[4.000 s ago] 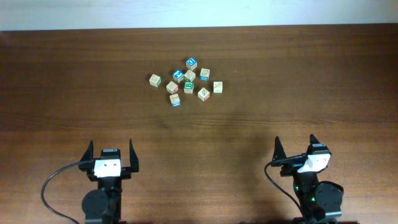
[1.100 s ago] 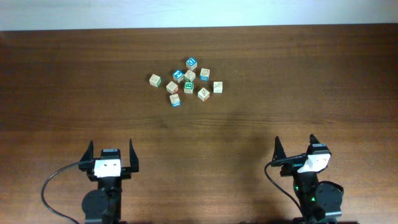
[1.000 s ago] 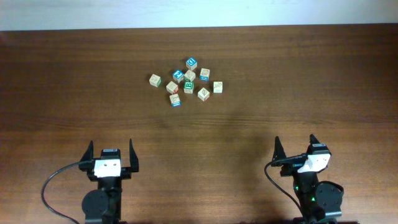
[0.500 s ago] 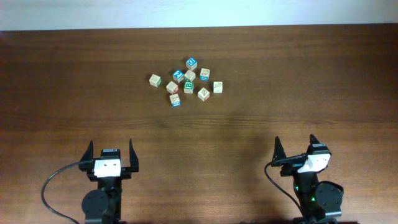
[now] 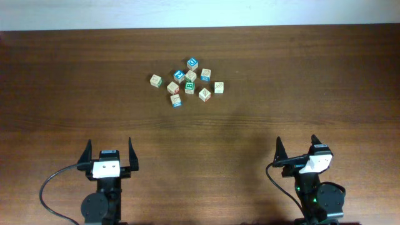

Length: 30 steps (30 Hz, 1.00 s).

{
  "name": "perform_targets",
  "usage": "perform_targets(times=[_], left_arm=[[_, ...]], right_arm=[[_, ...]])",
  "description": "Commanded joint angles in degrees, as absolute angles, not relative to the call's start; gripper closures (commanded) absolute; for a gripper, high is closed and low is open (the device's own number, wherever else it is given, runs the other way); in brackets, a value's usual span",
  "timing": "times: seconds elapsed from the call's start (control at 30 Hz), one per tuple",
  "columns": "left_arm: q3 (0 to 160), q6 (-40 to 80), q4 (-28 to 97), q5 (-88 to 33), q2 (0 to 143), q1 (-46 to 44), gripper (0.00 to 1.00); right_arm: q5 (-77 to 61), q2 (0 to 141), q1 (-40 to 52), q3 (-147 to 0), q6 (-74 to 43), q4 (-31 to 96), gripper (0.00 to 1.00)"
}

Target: Rotate 5 blocks

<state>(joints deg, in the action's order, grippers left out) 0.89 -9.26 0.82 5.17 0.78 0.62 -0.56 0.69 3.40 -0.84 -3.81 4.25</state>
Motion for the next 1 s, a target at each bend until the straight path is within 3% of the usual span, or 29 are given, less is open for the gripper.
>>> perform_targets(times=[0.0, 0.7, 0.97], left_arm=[[0.5, -10.0, 0.4, 5.2, 0.3, 0.9, 0.01], [5.0, -10.0, -0.6, 5.2, 0.4, 0.9, 0.01], [9.1, -10.0, -0.6, 5.2, 6.9, 0.9, 0.01]], right_arm=[[-0.9, 0.4, 3.0, -0.3, -3.4, 4.0, 0.02], [-0.9, 0.4, 3.0, -0.7, -3.4, 1.8, 0.02], [-0.9, 0.4, 3.0, -1.3, -3.4, 1.4, 0.02]])
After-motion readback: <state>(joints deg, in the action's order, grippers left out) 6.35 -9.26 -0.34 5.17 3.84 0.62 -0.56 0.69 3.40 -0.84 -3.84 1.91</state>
